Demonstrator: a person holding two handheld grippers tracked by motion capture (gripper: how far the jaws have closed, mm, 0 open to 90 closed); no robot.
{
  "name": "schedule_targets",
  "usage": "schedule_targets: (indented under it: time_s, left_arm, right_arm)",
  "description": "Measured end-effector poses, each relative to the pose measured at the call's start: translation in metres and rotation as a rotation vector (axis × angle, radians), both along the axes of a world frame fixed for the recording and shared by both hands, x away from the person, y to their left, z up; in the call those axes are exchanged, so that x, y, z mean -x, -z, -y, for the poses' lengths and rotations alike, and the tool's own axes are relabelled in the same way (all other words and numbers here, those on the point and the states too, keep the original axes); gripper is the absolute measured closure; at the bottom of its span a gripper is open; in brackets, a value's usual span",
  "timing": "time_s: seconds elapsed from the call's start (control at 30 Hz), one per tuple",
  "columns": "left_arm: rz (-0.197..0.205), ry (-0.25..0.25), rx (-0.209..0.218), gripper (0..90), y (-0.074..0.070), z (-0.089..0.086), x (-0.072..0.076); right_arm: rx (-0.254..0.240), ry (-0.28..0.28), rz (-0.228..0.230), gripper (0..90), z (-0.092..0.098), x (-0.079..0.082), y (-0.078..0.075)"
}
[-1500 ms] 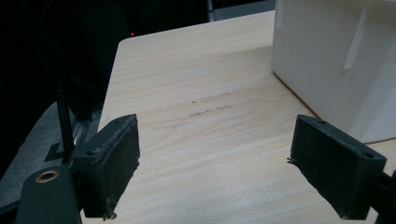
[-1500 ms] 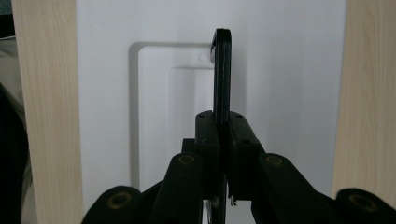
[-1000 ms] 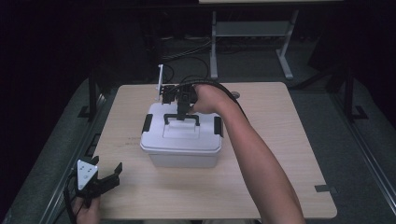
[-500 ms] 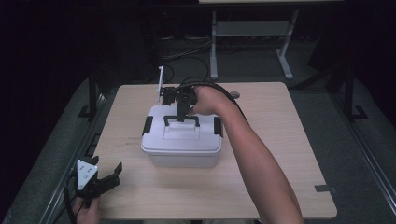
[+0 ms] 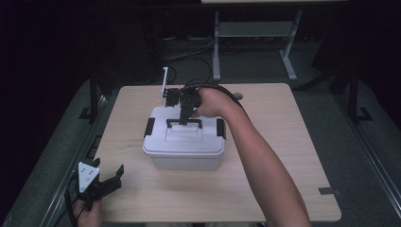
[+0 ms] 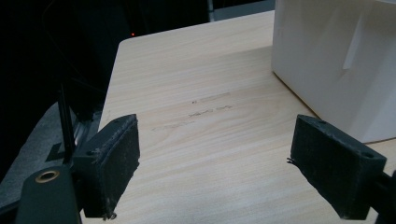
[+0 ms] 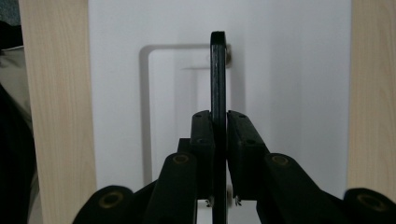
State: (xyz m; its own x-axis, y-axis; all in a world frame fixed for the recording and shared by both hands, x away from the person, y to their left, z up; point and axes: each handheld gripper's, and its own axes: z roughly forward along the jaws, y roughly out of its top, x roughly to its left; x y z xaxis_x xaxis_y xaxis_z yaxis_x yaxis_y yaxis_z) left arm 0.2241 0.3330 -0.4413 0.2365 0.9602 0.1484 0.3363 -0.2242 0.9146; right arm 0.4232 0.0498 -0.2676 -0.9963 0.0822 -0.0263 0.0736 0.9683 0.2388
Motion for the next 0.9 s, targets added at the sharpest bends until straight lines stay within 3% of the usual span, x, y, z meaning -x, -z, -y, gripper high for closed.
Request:
schedule_targets:
  time_s: [0.9]
  left_arm:
    - [-0.005, 0.002, -0.004, 15.0, 0.000, 0.002, 0.000]
  right_arm:
    - [-0.049, 0.010, -0.029, 71.2, 0.012, 0.007, -0.002]
